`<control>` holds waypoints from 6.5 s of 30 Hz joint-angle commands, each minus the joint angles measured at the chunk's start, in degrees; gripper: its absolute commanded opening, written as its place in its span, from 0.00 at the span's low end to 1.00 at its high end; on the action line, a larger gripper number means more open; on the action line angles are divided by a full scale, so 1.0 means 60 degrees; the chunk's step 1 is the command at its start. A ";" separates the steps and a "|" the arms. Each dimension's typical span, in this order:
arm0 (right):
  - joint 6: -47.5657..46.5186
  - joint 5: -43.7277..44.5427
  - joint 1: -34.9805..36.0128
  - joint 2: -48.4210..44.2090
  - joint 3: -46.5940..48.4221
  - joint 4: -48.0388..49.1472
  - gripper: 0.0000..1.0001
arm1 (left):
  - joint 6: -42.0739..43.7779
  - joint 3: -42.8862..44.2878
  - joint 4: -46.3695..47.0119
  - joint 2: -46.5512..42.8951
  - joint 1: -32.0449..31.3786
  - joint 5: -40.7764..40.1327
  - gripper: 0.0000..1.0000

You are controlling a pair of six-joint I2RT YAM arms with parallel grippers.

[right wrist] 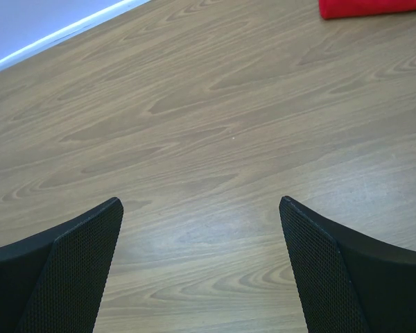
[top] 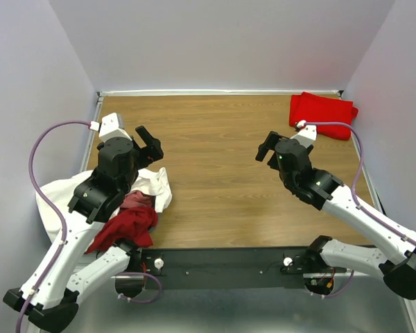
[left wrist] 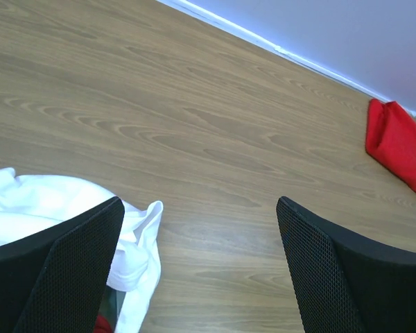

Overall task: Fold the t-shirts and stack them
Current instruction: Grab the tshirt from the pile, then move the tshirt to the center of the board, then flatten the tshirt out

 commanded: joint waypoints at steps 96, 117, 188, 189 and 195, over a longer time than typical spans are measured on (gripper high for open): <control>0.0739 -0.1184 -0.0226 0.0405 0.0176 -0.0265 1.00 | 0.5274 0.6420 0.3041 0.1232 0.2207 0.0107 0.00; 0.0797 0.0119 -0.0445 0.0831 0.0454 -0.0251 1.00 | 0.2772 0.9720 0.7638 0.4763 0.2017 0.4943 0.00; -0.0301 -0.4552 -0.4840 0.5780 0.1626 0.0760 0.98 | 0.1745 -0.0283 0.5063 0.9029 -0.0196 0.0433 0.91; -0.0287 -0.4611 -0.4854 0.5855 0.1641 0.0789 0.97 | 0.1730 -0.0356 0.5121 0.9029 -0.0195 0.0477 0.90; -0.0272 -0.4991 -0.4884 0.6485 0.1919 0.0965 0.96 | 0.1642 -0.0445 0.5546 0.9306 -0.0181 0.0960 0.79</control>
